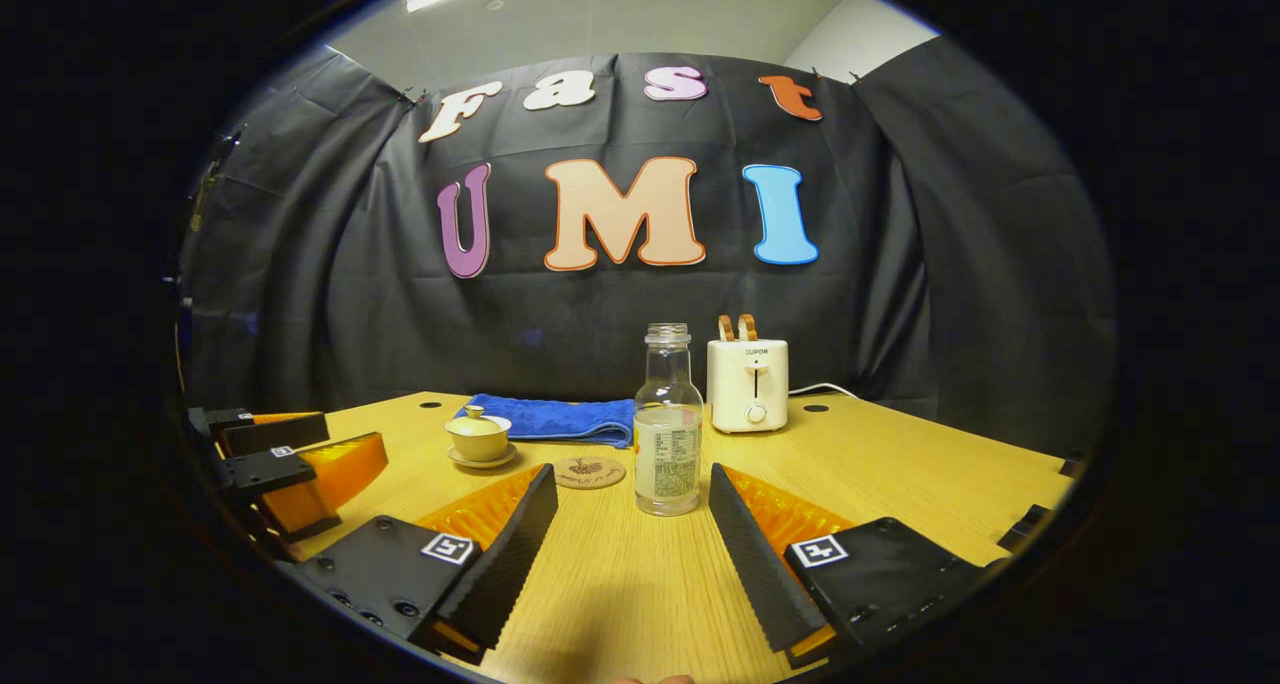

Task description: Open the teacup lid with one hand, grasp the water bottle and pour water into the teacup with the other hand; after pouring, place the water bottle on the coaster and then close the teacup lid.

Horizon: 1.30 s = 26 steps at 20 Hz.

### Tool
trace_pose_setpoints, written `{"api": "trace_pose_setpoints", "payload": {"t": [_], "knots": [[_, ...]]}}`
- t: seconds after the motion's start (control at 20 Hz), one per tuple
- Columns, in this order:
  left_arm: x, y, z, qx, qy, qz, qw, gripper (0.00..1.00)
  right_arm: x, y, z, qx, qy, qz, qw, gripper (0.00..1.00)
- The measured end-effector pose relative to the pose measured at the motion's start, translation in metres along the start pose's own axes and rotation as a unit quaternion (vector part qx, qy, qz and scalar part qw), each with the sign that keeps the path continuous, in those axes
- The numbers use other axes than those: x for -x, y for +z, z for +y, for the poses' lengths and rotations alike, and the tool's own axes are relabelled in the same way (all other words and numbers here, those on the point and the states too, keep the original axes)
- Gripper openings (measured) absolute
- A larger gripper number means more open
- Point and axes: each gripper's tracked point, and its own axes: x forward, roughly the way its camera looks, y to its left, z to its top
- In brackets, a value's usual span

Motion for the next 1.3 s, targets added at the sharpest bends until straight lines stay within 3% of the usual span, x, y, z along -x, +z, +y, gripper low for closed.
{"api": "trace_pose_setpoints", "payload": {"t": [0.25, 0.3, 0.4, 0.65, 0.95, 1.05, 1.2, 1.3], "knots": [[-0.058, 0.000, 0.007, 0.001, 0.006, 0.001, 1.000, 0.94, -0.004, 0.000, -0.012, 0.000, -0.004, -0.001, 1.000, 1.00], [-0.073, -0.002, 0.006, -0.002, 0.002, 0.004, 1.000, 0.94, -0.005, -0.001, -0.014, 0.000, -0.004, 0.000, 1.000, 0.94], [-0.098, -0.004, 0.007, -0.003, 0.000, 0.005, 1.000, 0.93, -0.007, -0.001, -0.018, 0.000, -0.005, 0.000, 1.000, 0.98], [-0.142, -0.004, 0.010, -0.011, 0.004, 0.009, 1.000, 0.93, -0.012, 0.000, -0.030, 0.001, -0.010, 0.000, 1.000, 0.94], [-0.172, -0.004, 0.001, -0.039, -0.001, 0.012, 0.999, 0.94, -0.015, 0.000, -0.044, 0.001, -0.023, -0.001, 1.000, 0.98], [-0.180, -0.010, 0.005, -0.038, 0.003, 0.028, 0.999, 0.93, -0.016, 0.000, -0.048, 0.001, -0.027, -0.002, 1.000, 0.94], [-0.188, -0.017, 0.007, -0.028, 0.006, 0.050, 0.998, 0.93, -0.017, 0.000, -0.053, 0.002, -0.032, -0.002, 0.999, 0.98], [-0.192, -0.017, 0.006, -0.029, 0.003, 0.052, 0.998, 0.93, -0.018, 0.001, -0.056, 0.002, -0.035, -0.002, 0.999, 0.94]]}}
